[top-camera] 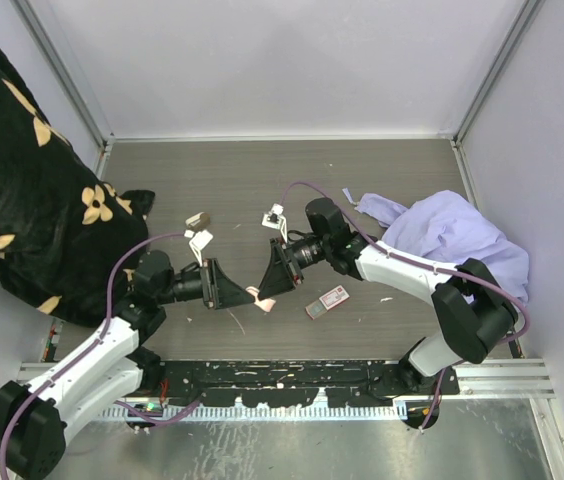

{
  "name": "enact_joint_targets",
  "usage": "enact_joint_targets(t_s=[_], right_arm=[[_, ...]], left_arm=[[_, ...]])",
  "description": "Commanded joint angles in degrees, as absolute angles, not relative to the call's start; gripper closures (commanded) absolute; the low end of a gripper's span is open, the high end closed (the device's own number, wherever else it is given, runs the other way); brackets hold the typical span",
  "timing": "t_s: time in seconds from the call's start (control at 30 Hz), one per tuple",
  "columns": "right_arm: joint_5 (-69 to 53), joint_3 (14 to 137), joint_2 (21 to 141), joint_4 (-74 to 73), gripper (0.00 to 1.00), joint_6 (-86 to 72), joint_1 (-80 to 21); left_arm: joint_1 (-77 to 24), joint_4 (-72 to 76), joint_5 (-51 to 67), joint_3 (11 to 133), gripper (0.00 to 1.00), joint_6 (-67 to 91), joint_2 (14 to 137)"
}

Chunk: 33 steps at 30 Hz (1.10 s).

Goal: Load the staples into the stapler
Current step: Pick up the stapler from the center of the board.

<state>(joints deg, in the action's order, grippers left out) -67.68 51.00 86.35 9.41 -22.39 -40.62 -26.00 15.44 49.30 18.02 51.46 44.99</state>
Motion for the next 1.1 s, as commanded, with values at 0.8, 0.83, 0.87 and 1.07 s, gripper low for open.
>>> enact_joint_targets(t_s=[0.8, 0.83, 0.87, 1.07], right_arm=[[-33.4, 45.1, 74.4, 2.8, 0.36, -7.8, -42.2], [-31.1, 43.9, 73.4, 3.6, 0.35, -7.3, -43.5], [-27.7, 43.1, 72.5, 3.7, 0.35, -6.3, -45.6], [-12.3, 40.6, 74.4, 5.4, 0.34, -3.2, -56.0]], left_arm=[[-29.2, 8.9, 32.7, 16.4, 1.0, 55.7, 54.2], [-29.2, 9.6, 32.6, 16.3, 1.0, 56.1, 55.6], [-29.2, 10.0, 32.7, 16.5, 1.0, 56.3, 56.8], [-29.3, 11.0, 34.2, 17.6, 1.0, 56.0, 63.7]])
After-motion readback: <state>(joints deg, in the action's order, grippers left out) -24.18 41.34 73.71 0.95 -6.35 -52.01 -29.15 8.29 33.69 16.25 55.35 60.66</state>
